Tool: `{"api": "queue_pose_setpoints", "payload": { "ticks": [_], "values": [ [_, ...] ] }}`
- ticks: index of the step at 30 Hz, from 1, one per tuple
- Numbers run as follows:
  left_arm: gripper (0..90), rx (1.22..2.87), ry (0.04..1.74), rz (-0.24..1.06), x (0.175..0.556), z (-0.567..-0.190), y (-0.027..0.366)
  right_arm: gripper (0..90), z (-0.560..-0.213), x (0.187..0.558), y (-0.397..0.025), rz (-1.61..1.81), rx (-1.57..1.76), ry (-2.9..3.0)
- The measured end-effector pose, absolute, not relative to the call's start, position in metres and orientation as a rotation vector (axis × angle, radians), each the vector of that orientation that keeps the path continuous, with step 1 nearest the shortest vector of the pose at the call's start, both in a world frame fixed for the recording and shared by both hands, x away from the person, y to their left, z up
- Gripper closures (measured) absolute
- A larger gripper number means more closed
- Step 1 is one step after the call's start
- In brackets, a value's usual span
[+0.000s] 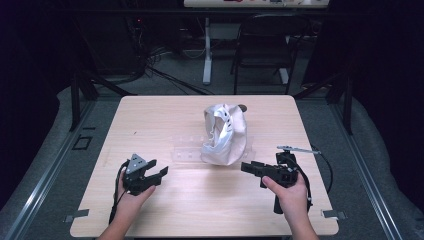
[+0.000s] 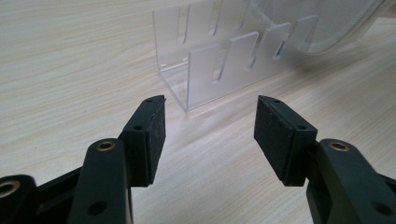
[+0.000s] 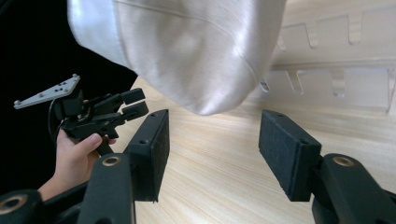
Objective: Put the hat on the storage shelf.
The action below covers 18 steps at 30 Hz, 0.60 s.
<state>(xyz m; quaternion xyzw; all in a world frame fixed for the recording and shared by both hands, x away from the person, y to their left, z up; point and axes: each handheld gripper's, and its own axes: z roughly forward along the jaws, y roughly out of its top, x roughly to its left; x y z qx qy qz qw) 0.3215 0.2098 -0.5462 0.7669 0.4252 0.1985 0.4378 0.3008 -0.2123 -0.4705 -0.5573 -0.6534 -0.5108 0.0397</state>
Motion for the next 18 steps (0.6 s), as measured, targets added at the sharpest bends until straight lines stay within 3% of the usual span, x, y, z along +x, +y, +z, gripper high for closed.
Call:
{"api": "queue_pose_setpoints", "payload": {
  "ticks": [18],
  "values": [
    [43.3, 1.914, 1.024, 0.482, 0.3209, -0.5466, 0.2038, 42.5, -0.4822, 0.3040, -0.2092, -1.547, -1.704, -1.961]
  ]
}}
